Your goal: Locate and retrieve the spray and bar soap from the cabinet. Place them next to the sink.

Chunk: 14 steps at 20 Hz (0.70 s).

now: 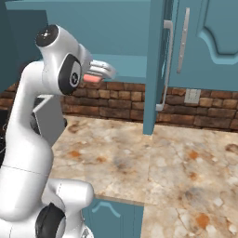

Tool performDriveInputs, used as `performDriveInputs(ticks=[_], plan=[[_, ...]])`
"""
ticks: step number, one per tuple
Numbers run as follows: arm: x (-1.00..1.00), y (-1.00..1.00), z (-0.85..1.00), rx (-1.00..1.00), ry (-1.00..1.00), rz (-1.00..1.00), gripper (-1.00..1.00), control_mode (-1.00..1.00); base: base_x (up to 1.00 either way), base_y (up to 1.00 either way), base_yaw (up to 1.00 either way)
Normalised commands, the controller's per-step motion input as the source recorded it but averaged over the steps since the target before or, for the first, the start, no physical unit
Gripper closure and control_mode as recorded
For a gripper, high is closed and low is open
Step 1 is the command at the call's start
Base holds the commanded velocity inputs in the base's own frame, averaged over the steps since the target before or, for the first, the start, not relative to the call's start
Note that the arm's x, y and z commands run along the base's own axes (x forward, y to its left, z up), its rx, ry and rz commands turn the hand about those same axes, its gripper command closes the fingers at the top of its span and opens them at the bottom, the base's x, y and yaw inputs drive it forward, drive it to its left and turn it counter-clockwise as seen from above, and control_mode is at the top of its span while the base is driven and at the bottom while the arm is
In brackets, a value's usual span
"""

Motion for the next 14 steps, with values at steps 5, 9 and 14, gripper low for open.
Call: performDriveInputs(ticks=[5, 9, 14], plan=[[-1.00, 0.24, -0.08, 0.03, 0.00, 0.00, 1.00, -1.00, 0.00, 0.00, 0.00], [-0.96, 0.01, -0.19, 0.03, -0.01, 0.00, 1.00, -1.00, 0.00, 0.00, 0.00], [-0.89, 0.01, -0.33, 0.00, -0.01, -0.01, 1.00, -1.00, 0.00, 0.00, 0.00]])
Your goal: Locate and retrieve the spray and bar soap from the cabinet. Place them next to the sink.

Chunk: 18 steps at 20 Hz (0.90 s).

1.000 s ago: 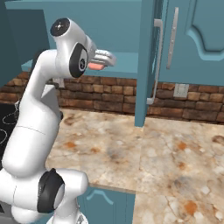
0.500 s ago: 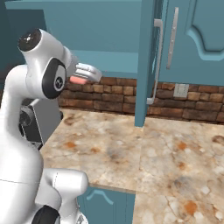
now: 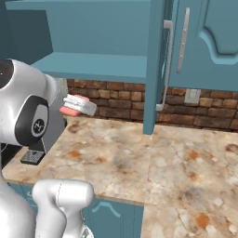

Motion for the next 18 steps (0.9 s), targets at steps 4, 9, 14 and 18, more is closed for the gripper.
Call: performDriveInputs(ticks=[4, 9, 14, 18], plan=[[-0.96, 0.10, -0.52, 0.00, -0.04, 0.00, 1.00, -1.00, 0.00, 0.00, 0.00], [-0.68, 0.11, -0.45, 0.00, -0.01, 0.01, 1.00, -1.00, 0.00, 0.00, 0.00], [-0.28, 0.00, -0.33, 0.00, 0.01, 0.00, 1.00, -1.00, 0.00, 0.00, 0.00], [-0.01, 0.00, -0.02, 0.00, 0.00, 0.01, 1.00, -1.00, 0.00, 0.00, 0.00]])
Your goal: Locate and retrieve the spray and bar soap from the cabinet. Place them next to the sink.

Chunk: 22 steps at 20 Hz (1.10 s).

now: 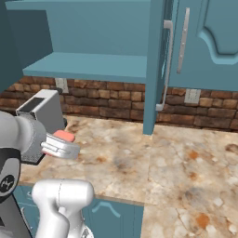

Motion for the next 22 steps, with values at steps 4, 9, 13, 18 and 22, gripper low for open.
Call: performDriveInputs(ticks=[4, 9, 13, 18, 22], plan=[[0.00, 0.00, 0.00, 0.00, 0.00, 0.00, 1.00, -1.00, 0.00, 0.00, 0.00], [0.00, 0.00, 0.00, 0.00, 0.00, 0.00, 1.00, 1.00, -0.28, 0.00, 0.00], [0.00, 0.00, 0.00, 0.00, 0.00, 0.00, 1.00, 1.00, -0.62, 0.00, -0.02], [0.00, 0.00, 0.00, 0.00, 0.00, 0.00, 1.00, 1.00, -0.55, 0.00, -0.03], [0.00, 0.00, 0.00, 0.00, 0.00, 0.00, 1.00, 1.00, -0.49, 0.00, -0.03]])
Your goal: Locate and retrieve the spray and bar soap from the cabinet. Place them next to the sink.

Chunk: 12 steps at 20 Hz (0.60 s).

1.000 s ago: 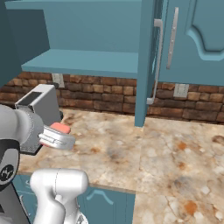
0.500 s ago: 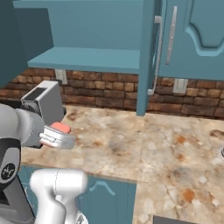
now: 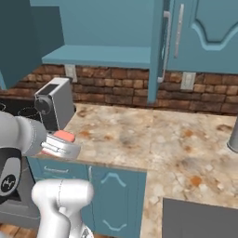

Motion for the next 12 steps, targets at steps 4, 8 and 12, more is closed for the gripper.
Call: performDriveInputs(ticks=[4, 8, 12], plan=[[0.00, 0.00, 0.00, 0.00, 0.00, 0.00, 1.00, 1.00, -0.50, 0.01, -0.04], [0.00, 0.00, 0.00, 0.00, 0.00, 0.00, 1.00, 1.00, -0.46, 0.04, -0.05], [0.00, 0.00, 0.00, 0.00, 0.00, 0.00, 1.00, 1.00, -0.46, 0.05, -0.04]])
